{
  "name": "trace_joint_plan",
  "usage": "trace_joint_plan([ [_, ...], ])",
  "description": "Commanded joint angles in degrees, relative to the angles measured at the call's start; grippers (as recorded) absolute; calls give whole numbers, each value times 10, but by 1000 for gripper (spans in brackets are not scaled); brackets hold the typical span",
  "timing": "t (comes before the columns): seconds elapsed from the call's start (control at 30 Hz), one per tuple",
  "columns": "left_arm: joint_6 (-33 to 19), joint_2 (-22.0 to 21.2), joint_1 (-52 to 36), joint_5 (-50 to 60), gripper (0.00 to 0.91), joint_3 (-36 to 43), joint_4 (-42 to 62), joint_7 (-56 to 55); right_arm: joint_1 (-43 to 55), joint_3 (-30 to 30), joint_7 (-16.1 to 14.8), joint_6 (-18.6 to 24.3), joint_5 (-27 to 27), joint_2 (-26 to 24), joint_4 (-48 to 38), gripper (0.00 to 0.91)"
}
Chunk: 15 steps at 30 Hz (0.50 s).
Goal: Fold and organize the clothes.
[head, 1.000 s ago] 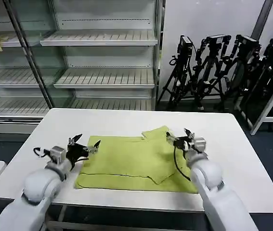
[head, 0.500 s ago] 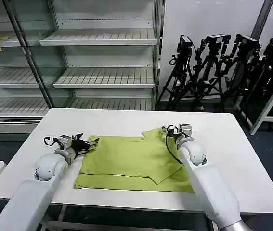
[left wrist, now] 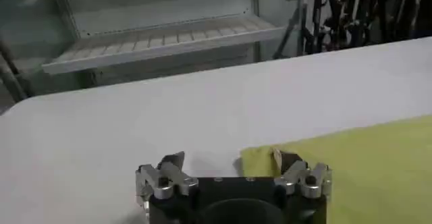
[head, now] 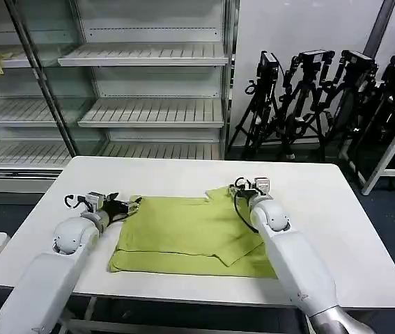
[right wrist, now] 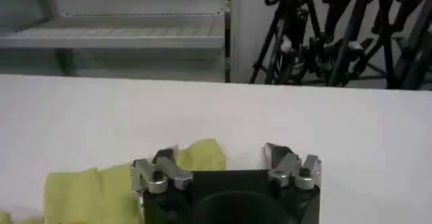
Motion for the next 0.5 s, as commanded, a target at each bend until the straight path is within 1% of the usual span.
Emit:
trace_joint_plan([
  [0.03,1,-5,-4,2,10,3,10,4,4,-6,-6,-4,31,0,-14,0],
  [0.27,1,-4,8,5,10,0,-7,8,2,-10,-14,6,29,1,-9,0],
  [0.37,0,-3,11,4,10,-3,-12,11,2,-10,-24,24,26,0,-10,0],
  [0.43,0,-3,12,4,10,-5,-14,13,1,-11,-39,47,22,-2,-8,0],
  [0.5,-1,-1,13,1,10,-9,-20,13,2,-12,-48,60,19,-5,-2,0],
])
